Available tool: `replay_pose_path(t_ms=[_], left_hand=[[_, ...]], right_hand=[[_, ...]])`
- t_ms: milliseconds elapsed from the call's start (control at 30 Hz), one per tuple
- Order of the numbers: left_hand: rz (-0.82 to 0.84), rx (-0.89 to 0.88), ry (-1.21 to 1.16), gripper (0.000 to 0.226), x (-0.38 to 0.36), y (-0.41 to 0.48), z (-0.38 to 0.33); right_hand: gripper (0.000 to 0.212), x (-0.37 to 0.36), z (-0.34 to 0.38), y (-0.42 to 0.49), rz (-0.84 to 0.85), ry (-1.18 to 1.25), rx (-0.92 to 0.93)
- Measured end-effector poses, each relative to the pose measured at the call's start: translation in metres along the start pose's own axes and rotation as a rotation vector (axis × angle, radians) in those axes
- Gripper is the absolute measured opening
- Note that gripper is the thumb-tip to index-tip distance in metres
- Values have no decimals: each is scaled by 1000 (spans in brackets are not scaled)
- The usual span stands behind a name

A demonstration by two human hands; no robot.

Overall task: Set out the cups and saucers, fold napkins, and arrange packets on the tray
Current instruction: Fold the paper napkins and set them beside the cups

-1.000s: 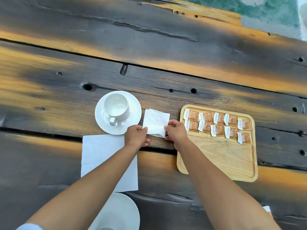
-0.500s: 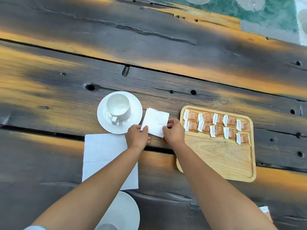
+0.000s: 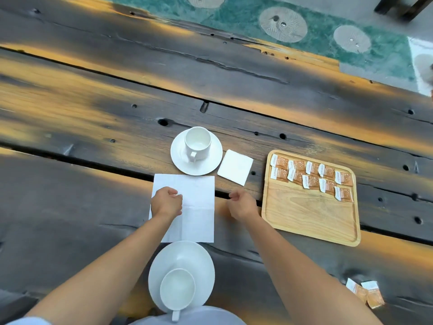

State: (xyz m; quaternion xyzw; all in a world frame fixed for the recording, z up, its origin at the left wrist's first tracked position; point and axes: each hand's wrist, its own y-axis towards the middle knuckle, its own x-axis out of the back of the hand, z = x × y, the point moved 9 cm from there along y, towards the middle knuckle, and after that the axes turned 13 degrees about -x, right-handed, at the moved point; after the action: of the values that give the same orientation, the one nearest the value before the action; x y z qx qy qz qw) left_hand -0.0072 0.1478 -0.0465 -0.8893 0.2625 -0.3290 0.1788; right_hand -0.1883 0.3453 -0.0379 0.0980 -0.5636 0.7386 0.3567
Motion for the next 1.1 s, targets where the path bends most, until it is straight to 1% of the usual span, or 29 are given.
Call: replay_pose_path(t_ms=[133,267,400,500,600,700,800,900,1000,1100], left_hand=[[-59,31,30,11,39,-1,27],[-98,41,53,9,58,5,42],[-92,49,67,8,66,14,50],[-74,35,108,8,69,26,53],[-64,11,170,21,70,37,57],[-27,12,185,33,64,41,60],[-1,15,172,38,57,43,61],[30,24,108,38,49,45,60],[52,34,-21,40,40,47,57],[47,22,-89,55,37,50,51]], right_hand=[[16,-33,3,-15,38,-64,9],[29,-53,14,-12,55,-70,20],[34,-63,25,-4,57,-82,20],[40,-61,34,1,-9,-59,44],[32,-57,41,8,-62,-11,54],[31,-61,37,15,-32,61,-12],[32,-65,29,21,-16,139,-84],[33,-62,26,21,-22,202,-101],[27,-61,23,20,19,258,-96],[13,-60,21,18,103,289,-70]])
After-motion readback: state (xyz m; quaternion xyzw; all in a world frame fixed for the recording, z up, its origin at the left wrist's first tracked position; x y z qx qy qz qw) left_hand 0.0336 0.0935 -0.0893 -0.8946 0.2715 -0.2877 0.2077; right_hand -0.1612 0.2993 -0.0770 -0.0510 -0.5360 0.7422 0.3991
